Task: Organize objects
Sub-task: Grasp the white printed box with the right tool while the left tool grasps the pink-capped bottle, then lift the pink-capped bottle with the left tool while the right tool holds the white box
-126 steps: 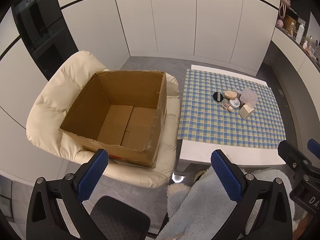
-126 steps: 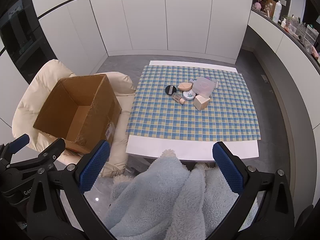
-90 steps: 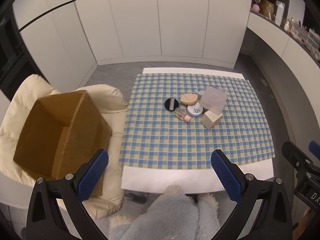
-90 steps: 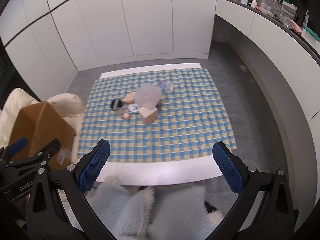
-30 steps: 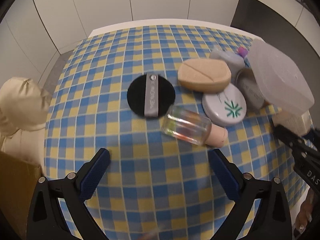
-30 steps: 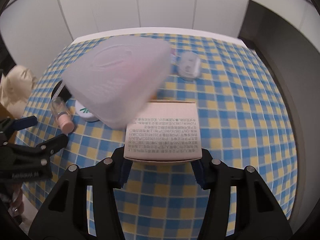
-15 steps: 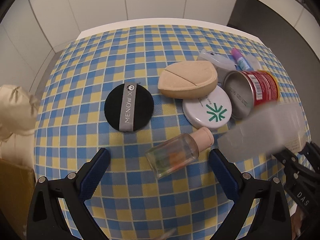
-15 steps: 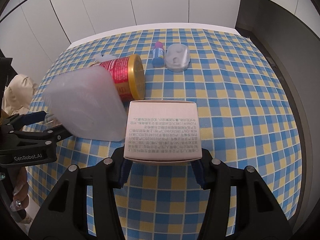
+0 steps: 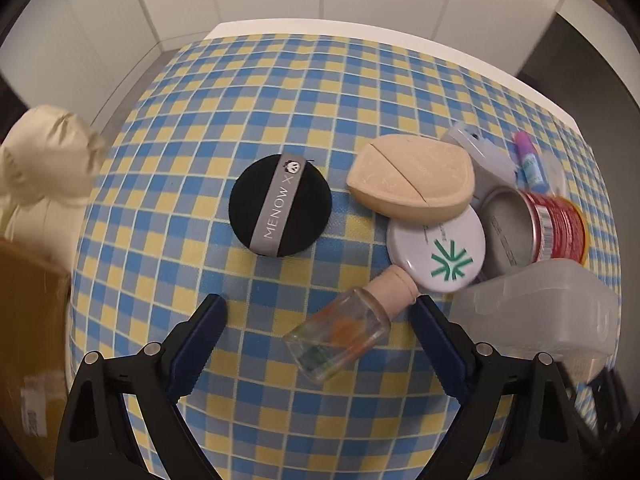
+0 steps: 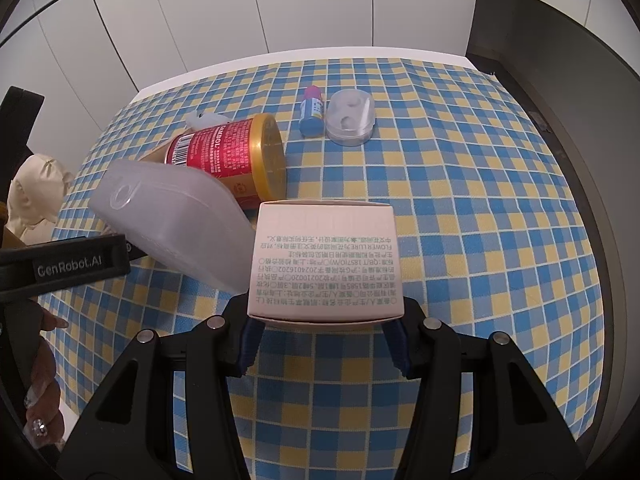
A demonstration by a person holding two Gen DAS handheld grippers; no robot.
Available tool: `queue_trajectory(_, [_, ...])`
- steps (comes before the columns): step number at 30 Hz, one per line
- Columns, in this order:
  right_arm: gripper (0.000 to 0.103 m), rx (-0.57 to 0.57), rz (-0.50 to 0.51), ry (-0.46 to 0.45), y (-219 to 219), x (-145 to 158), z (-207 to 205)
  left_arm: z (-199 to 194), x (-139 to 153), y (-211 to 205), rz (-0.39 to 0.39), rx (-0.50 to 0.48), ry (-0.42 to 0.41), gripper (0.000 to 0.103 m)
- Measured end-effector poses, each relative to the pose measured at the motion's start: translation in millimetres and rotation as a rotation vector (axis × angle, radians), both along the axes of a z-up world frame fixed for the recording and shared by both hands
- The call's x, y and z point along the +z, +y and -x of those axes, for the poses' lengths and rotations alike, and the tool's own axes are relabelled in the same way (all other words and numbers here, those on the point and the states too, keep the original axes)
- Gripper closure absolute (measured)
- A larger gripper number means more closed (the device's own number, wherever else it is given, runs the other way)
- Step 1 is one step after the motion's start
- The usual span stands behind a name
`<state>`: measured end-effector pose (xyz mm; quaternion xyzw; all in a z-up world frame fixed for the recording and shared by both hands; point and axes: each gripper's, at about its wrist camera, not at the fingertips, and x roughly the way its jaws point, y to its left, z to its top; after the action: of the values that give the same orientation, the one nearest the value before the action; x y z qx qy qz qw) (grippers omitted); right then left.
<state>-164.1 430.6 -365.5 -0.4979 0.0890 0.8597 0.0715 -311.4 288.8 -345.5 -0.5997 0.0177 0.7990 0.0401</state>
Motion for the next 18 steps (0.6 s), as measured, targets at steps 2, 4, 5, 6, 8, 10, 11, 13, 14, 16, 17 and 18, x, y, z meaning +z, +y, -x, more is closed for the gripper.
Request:
queue_trajectory(2, [0.049,-0.001,0.001,0.0,1,0,-1,2,-1,1,0.0,0.039,-0.009,0.01])
queue_trajectory(4, [0.049,-0.001,0.001,0.0,2,0,-1,4,-1,1,0.007,0.066,-0.015,0.012])
queue_trajectory(5, [0.049,-0.001,0.0,0.0,2,0,-1,5,-1,2,0.018,0.075,-0.01,0.015])
queue_trajectory(6, [0.049,-0.001,0.001,0.001,2,0,-1,4,2,3,0.022,0.083,0.011,0.029])
queue_trajectory(8, [0.049,-0.001,0.004,0.001,2,1,-1,1,7,2,0.021,0.086,0.05,0.06])
queue_trajectory(10, [0.049,-0.002,0.004,0.001,1,1,-2,0,8,1,0.009,0.079,0.061,0.076])
queue_trajectory(11, [0.049,-0.002,0.004,0.001,1,1,-1,-1,8,0,0.003,0.071,0.062,0.076])
queue_trajectory(13, [0.049,-0.003,0.004,0.002,1,1,-1,-2,7,-1,-0.008,0.057,0.064,0.077])
queue_trajectory(14, [0.049,-0.003,0.004,0.001,1,1,-1,-4,7,-3,-0.014,0.053,0.066,0.077])
queue_trajectory(16, [0.049,-0.003,0.003,0.001,1,1,-2,-6,6,-5,-0.021,0.052,0.066,0.077])
queue_trajectory(17, [0.049,-0.004,0.002,0.001,1,1,-2,-8,6,-7,-0.027,0.053,0.067,0.077])
queue_trajectory(18, [0.049,-0.005,0.001,0.0,1,1,-2,-9,5,-9,-0.03,0.053,0.067,0.077])
